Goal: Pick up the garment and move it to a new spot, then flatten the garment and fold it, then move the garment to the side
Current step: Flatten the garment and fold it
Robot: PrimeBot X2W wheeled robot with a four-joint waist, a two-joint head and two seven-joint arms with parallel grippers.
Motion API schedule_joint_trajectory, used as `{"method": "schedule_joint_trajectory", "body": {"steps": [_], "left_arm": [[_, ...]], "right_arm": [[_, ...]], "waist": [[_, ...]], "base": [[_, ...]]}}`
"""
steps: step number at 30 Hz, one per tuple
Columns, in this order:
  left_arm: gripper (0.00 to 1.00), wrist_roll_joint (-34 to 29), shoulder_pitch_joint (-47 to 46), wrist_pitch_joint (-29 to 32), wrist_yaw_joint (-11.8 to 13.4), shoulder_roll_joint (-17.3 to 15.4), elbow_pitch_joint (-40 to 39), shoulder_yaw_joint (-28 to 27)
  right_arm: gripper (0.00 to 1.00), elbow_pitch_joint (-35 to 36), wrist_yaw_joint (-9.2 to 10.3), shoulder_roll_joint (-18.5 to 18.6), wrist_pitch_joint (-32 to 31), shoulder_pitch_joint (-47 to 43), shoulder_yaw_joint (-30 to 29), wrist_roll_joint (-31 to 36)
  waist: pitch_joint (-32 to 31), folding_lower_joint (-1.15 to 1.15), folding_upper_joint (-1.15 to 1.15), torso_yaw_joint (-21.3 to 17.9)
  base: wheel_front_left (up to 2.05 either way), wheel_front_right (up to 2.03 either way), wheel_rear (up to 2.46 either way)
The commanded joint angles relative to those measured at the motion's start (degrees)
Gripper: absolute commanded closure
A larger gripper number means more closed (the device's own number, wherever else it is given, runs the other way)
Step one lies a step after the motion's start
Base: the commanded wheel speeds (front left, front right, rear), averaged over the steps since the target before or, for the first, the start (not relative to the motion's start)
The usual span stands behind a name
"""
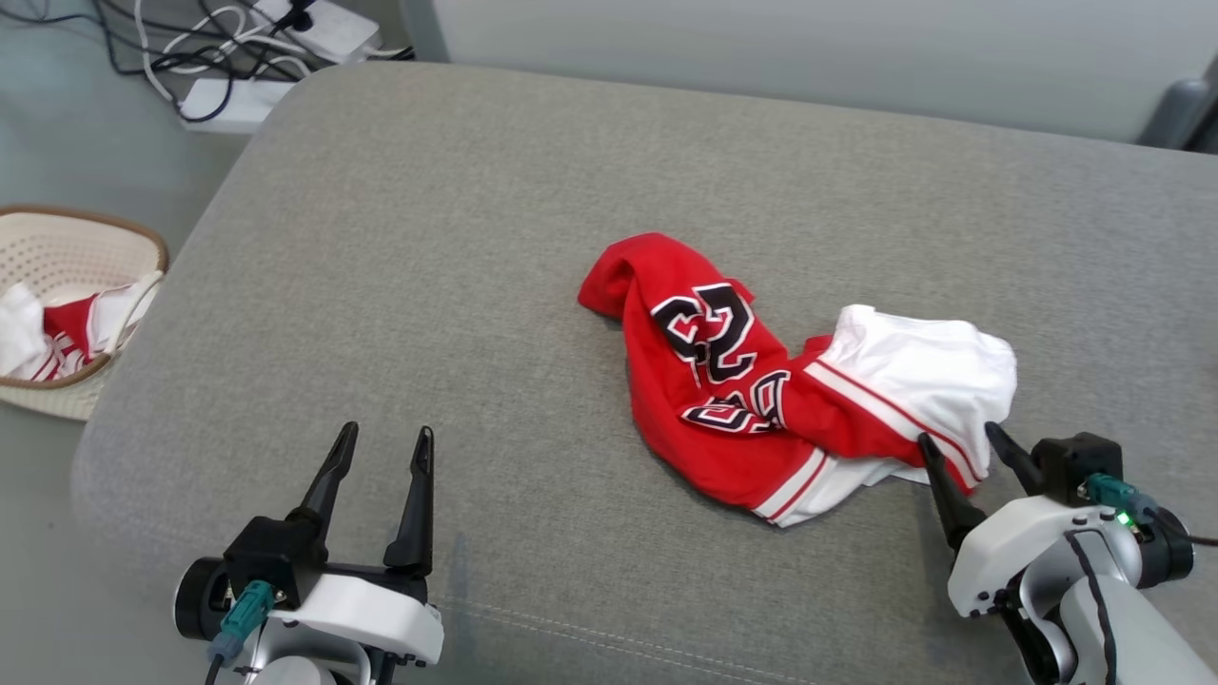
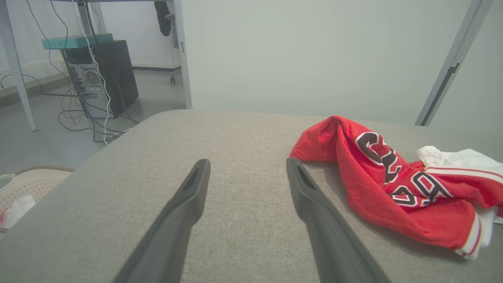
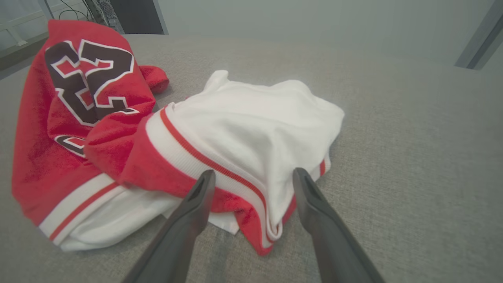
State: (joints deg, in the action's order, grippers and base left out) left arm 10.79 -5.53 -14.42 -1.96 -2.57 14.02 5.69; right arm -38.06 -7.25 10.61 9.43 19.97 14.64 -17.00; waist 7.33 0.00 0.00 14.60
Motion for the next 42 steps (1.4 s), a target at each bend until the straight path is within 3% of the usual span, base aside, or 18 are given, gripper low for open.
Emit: {"method": "schedule_joint_trajectory", "body": {"steps": [1,6,7,8,9,13,21,30,31,32,36,42], "left_arm": [[0.00,0.66,-2.42,-0.58,-0.07,-0.33,-1.54,-1.26],[0.00,2.00,-2.52,-0.58,0.63,-0.32,-1.67,-0.06],[0.00,2.11,-2.56,-0.58,0.73,-0.32,-1.78,0.07],[0.00,2.27,-2.60,-0.58,0.86,-0.32,-1.88,0.20],[0.00,2.44,-2.68,-0.58,1.00,-0.32,-1.97,0.32],[0.00,3.22,-3.34,-0.58,1.34,-0.32,-2.25,1.08],[0.00,4.81,-4.78,-0.58,1.80,-0.32,-3.45,4.35],[0.00,7.57,-6.49,-0.58,2.55,-0.32,-3.47,10.39],[0.00,7.80,-6.59,-0.58,2.57,-0.32,-3.37,11.08],[0.00,7.96,-6.64,-0.58,2.72,-0.32,-3.35,11.56],[0.00,8.48,-6.58,-0.58,3.30,-0.31,-3.32,12.45],[0.00,8.05,-6.59,-0.58,3.23,-0.31,-3.42,12.25]], "right_arm": [[0.00,-0.19,-0.24,0.35,0.60,1.88,0.51,0.32],[0.00,-5.14,-0.24,-0.25,0.66,4.77,-0.71,-0.88],[0.26,-5.53,-0.24,-0.23,0.78,5.12,-0.43,-1.10],[0.76,-5.89,-0.24,-0.14,0.82,5.55,-0.14,-1.37],[1.00,-6.12,-0.24,0.01,0.89,6.11,0.12,-1.68],[1.00,-5.75,-0.24,2.31,1.73,9.76,0.84,-2.24],[1.00,-5.00,-0.24,10.63,0.10,24.18,2.23,0.56],[1.00,-15.54,-0.24,16.47,-0.60,39.62,-1.84,6.28],[0.70,-17.21,-0.24,16.70,-0.92,40.43,-2.65,6.93],[0.00,-18.82,-0.24,16.56,-1.48,40.96,-3.34,7.27],[0.00,-21.64,-0.24,14.66,-0.12,40.81,-2.72,6.76],[0.00,-20.50,-0.24,13.83,3.55,36.00,-0.78,1.76]], "waist": [[1.25,0.00,0.00,1.81],[2.56,0.00,0.00,3.31],[2.74,0.00,0.00,3.37],[2.94,0.00,0.00,3.38],[3.11,0.00,0.00,3.39],[4.07,0.00,0.00,3.50],[6.97,0.00,0.00,5.67],[10.52,0.00,0.00,10.85],[10.71,0.00,0.00,11.23],[10.82,0.00,0.00,11.38],[10.94,0.00,0.00,10.93],[9.93,0.00,0.00,8.14]], "base": [[0.00,0.00,0.00],[0.00,0.00,0.00],[0.00,0.00,0.00],[0.00,0.00,0.00],[0.00,0.00,0.00],[0.00,0.00,0.00],[0.00,0.00,0.00],[0.00,0.00,0.00],[0.00,0.00,0.00],[0.00,0.00,0.00],[0.00,0.00,0.00],[0.00,0.00,0.00]]}}
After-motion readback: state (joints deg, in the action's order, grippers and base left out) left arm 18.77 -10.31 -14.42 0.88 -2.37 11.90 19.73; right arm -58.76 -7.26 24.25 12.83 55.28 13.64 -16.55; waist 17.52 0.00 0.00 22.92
